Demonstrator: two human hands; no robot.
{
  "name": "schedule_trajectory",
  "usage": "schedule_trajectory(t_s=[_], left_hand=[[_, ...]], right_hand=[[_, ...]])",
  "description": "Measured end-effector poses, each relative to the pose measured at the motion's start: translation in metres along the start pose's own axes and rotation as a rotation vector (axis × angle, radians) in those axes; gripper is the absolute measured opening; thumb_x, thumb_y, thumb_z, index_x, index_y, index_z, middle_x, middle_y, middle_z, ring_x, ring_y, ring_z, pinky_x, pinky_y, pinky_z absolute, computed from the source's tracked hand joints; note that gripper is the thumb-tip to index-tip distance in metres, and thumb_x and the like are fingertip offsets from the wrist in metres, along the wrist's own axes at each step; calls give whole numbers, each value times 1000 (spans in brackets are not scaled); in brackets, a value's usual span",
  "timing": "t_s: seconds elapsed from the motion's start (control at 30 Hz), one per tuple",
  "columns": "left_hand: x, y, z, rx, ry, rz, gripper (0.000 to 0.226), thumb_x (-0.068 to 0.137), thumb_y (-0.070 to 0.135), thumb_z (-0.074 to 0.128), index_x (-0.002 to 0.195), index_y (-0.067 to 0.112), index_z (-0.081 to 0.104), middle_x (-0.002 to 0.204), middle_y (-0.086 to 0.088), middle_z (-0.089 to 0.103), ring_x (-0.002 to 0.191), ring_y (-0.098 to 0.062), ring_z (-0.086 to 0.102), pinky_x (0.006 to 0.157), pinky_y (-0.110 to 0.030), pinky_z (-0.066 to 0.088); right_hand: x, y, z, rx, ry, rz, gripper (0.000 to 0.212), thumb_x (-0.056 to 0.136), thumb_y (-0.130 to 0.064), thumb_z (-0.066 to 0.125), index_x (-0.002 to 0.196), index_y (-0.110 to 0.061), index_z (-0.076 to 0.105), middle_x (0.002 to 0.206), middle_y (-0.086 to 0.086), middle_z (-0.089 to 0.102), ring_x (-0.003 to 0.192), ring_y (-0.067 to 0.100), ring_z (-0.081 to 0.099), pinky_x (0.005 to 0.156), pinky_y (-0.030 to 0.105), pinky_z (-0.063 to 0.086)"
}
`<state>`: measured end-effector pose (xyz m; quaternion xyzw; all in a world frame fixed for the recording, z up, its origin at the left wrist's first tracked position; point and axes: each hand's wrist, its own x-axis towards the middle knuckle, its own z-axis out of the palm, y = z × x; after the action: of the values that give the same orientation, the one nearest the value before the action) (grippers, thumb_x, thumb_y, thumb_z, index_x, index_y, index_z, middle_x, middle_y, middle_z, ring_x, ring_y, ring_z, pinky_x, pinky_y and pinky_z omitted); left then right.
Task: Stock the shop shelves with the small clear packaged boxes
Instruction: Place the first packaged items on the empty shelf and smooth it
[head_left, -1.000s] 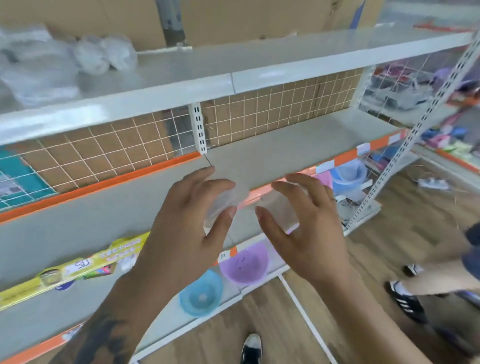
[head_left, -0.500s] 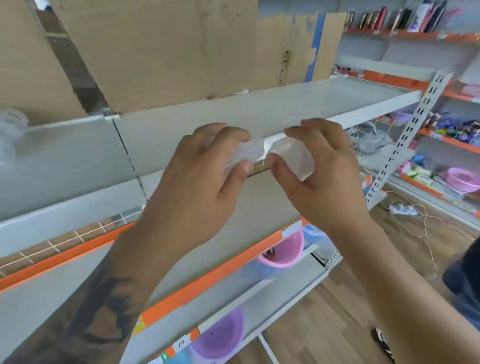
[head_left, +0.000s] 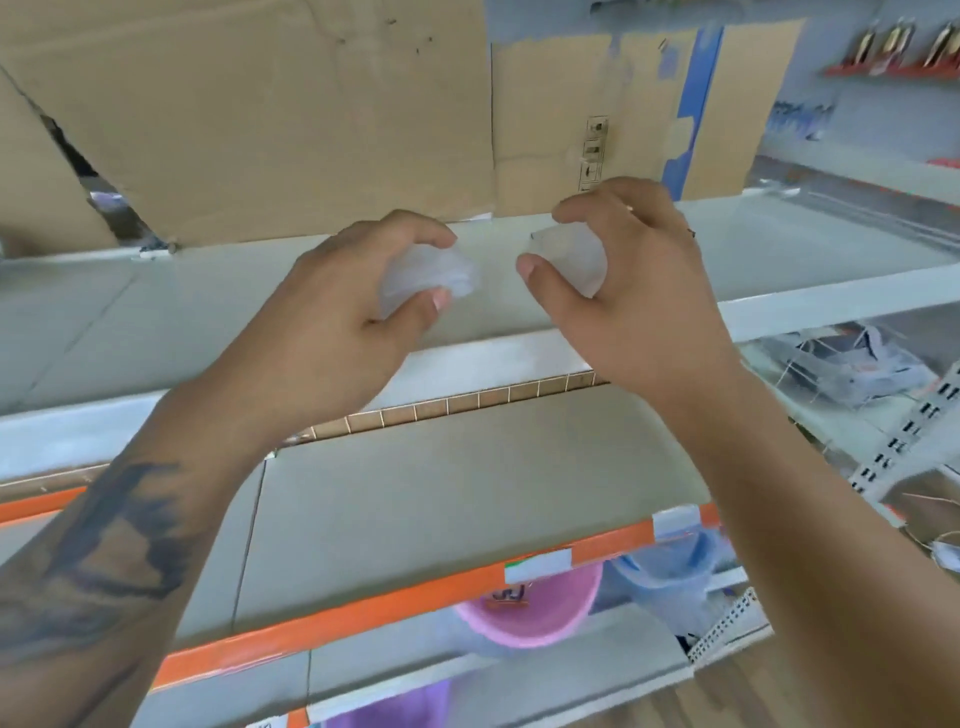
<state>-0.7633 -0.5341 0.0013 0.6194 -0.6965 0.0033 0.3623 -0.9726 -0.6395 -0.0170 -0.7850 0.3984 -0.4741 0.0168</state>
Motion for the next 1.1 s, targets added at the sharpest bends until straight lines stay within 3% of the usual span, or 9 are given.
schedule_trajectory(t_s=[0.1,0.27,0.43,0.57,0.77,0.93,1.03,1.1], left_hand=[[17,18,25,1,10,-57,31,100,38,61,130,42,56,130,22,58,102,6,52,85,-4,34],[38,37,53,-2,-7,-133,31,97,40,65,127,45,57,126,21,61,114,-2,53,91,-15,40],[64,47,73,1,-4,-141,29,96,41,67,124,43,60,127,25,62,122,3,53,98,-18,39],[86,44,81,11,-70,-134,30,94,42,67,124,45,61,130,22,61,124,10,49,101,-13,36],[129,34,97,13,-194,-51,33,92,34,72,122,44,62,123,22,65,118,-5,58,107,-31,44],[168,19,118,9,-248,48,34,92,38,69,121,51,57,118,28,62,113,6,54,95,-13,42],[183,11,130,-7,-243,72,37,91,43,68,124,51,55,118,31,59,113,7,53,94,-14,40],[190,7,137,-18,-216,77,39,89,42,68,126,49,56,118,33,58,113,9,52,90,-3,35]], right_hand=[[17,34,-12,56,-35,-26,48,86,-52,66,122,-21,66,134,3,54,115,32,58,102,37,43],[38,83,-20,105,-82,-46,49,85,-54,64,123,-23,66,134,2,54,116,33,58,101,41,47],[51,114,-24,148,-179,-69,47,86,-53,68,124,-24,65,134,-1,52,121,30,55,101,42,47],[68,132,-27,117,-230,-53,46,87,-53,68,124,-27,63,135,-3,51,122,28,54,100,45,49],[91,155,-25,-22,-350,12,46,91,-52,65,129,-27,60,141,0,46,124,33,52,107,41,42],[111,174,-22,-145,-480,117,46,95,-54,60,133,-28,57,142,3,46,129,32,47,103,31,34],[126,179,-14,-221,-517,151,45,96,-55,58,132,-27,57,141,5,46,127,32,48,100,32,36],[135,183,-5,-251,-518,169,47,95,-56,57,132,-27,56,139,6,47,124,33,49,102,36,39]])
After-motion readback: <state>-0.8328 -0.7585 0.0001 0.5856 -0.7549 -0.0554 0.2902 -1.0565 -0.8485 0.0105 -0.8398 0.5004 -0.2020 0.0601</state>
